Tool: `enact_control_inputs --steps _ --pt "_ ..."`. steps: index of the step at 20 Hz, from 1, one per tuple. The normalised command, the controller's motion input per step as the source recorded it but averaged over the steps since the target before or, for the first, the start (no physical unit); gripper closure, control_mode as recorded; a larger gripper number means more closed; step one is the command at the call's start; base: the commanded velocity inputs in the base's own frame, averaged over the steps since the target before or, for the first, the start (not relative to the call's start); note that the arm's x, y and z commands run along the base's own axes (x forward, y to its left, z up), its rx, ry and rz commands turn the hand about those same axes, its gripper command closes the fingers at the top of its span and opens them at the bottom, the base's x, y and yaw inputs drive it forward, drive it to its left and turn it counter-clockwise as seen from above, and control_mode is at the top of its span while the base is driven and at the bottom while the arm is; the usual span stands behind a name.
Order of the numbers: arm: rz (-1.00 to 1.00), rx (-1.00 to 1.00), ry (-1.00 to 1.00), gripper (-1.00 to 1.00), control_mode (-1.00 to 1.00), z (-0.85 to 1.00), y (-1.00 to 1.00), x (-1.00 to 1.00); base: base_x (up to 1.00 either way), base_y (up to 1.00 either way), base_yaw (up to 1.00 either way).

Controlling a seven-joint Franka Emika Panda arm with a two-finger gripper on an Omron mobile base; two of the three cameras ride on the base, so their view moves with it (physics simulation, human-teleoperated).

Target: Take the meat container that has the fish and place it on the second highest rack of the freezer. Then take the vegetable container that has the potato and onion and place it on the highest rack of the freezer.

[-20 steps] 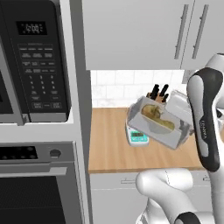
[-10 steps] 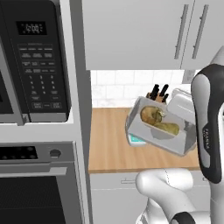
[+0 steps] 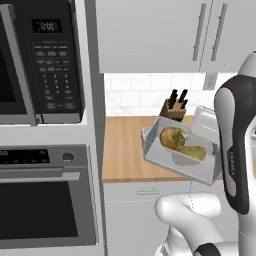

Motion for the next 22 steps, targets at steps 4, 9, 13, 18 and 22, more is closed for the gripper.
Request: enact_control_inputs --steps 4,9,13,18,22 --pt "0.0 0.0 0.0 1.0 1.0 0.0 0.0 0.0 -0.61 0.77 0.0" --pt "0.0 0.0 0.0 1.0 1.0 0.0 0.0 0.0 0.15 1.0 0.0" --pt "0.0 0.0 0.0 1.0 1.0 0.0 0.0 0.0 0.06 1.0 0.0" --pt "0.0 0.0 0.0 1.0 1.0 0.0 0.0 0.0 0.0 1.0 0.0" --pt "0.0 0.0 0.0 1.0 1.0 0.0 0.0 0.0 -0.01 1.0 0.0"
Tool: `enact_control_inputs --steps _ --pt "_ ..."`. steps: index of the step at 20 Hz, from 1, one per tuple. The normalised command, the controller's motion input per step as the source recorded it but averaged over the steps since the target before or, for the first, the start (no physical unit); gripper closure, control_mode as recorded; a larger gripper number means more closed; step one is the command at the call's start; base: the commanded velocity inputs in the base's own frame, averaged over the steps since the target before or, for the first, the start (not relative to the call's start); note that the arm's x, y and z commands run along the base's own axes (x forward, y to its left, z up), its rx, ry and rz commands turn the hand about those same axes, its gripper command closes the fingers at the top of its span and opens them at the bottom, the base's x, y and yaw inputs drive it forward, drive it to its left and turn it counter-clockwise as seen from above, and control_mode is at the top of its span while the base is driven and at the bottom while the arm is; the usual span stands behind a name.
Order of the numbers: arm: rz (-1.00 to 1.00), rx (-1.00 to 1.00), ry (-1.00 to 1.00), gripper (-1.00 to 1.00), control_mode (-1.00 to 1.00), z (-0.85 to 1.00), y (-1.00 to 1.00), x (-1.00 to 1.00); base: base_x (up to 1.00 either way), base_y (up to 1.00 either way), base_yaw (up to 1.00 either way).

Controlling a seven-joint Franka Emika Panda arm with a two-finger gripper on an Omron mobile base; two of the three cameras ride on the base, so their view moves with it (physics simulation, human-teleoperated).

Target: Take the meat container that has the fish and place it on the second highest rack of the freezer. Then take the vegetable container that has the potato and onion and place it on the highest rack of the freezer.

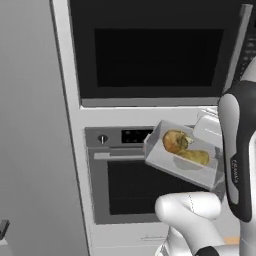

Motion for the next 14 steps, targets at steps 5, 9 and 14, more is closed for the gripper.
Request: enact_control_inputs --steps 5,9,14 --pt "0.0 0.0 0.0 1.0 1.0 0.0 0.0 0.0 -0.21 1.0 0.0" --pt "0.0 0.0 0.0 1.0 1.0 0.0 0.0 0.0 -0.38 1.0 0.0" --pt "0.0 0.0 0.0 1.0 1.0 0.0 0.0 0.0 -0.3 1.0 0.0"
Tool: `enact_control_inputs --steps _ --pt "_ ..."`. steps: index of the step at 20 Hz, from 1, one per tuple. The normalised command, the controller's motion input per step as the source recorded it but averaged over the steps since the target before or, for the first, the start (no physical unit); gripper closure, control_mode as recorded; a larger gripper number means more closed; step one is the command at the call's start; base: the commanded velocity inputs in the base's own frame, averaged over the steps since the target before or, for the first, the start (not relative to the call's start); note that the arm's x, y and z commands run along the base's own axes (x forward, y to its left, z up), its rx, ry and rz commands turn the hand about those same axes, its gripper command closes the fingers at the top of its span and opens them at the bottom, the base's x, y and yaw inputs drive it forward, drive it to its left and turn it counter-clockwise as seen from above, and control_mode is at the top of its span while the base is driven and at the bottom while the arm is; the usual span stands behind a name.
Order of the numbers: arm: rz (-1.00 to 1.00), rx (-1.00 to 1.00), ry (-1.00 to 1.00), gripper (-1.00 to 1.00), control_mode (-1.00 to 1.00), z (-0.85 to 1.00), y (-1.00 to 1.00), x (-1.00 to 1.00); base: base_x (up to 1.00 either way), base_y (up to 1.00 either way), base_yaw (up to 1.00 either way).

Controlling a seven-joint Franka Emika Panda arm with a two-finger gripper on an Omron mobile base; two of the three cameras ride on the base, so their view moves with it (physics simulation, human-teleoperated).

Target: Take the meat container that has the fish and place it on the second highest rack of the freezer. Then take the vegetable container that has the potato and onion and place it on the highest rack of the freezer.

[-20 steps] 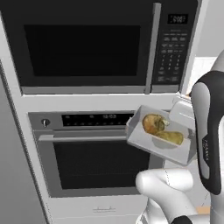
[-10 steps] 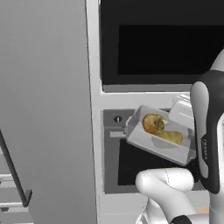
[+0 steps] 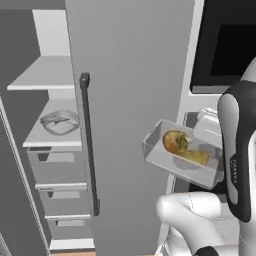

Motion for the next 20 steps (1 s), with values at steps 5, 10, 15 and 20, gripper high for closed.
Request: enact_control_inputs --steps 5,10,15,20 --pt "0.0 0.0 0.0 1.0 1.0 0.0 0.0 0.0 -0.06 1.0 0.0" --pt "0.0 0.0 0.0 1.0 1.0 0.0 0.0 0.0 0.04 1.0 -0.02" --pt "0.0 0.0 0.0 1.0 1.0 0.0 0.0 0.0 0.38 0.72 -0.11" --pt "0.0 0.0 0.0 1.0 1.0 0.0 0.0 0.0 0.82 0.21 -0.18"
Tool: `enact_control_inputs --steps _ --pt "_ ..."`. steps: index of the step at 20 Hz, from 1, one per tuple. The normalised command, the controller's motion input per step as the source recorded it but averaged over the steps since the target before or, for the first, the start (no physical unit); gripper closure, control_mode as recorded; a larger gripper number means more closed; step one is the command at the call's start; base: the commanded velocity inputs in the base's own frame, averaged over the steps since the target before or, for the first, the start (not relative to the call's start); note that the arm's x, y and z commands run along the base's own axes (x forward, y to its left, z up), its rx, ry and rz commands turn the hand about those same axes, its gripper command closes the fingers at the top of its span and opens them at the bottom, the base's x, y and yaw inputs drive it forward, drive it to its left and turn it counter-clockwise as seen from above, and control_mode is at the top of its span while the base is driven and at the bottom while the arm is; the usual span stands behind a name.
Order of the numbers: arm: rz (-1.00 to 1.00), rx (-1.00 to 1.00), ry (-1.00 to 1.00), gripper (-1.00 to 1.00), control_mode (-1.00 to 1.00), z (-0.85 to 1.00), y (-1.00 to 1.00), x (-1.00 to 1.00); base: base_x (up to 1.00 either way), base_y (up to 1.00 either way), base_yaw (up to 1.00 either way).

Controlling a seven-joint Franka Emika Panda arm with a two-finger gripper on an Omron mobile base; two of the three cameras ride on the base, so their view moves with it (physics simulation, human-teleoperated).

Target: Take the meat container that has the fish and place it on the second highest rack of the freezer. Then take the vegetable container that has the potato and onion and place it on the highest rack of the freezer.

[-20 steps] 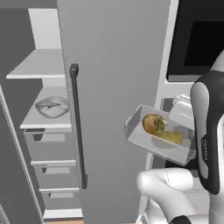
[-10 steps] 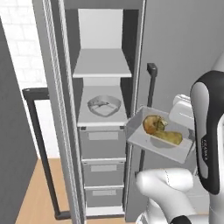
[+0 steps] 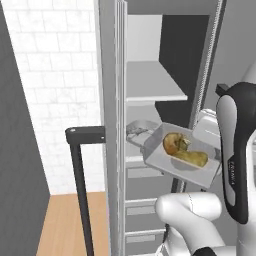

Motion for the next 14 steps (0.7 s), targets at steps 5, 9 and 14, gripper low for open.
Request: enact_control_inputs --steps 5,9,14 --pt "0.0 0.0 0.0 1.0 1.0 0.0 0.0 0.0 0.68 0.44 -0.17" --pt "-0.31 0.01 -0.04 1.0 -1.0 0.01 0.09 0.09 0.0 0.0 0.0" --pt "-0.51 0.06 -0.04 1.0 -1.0 0.03 0.01 0.33 0.0 0.0 0.0"
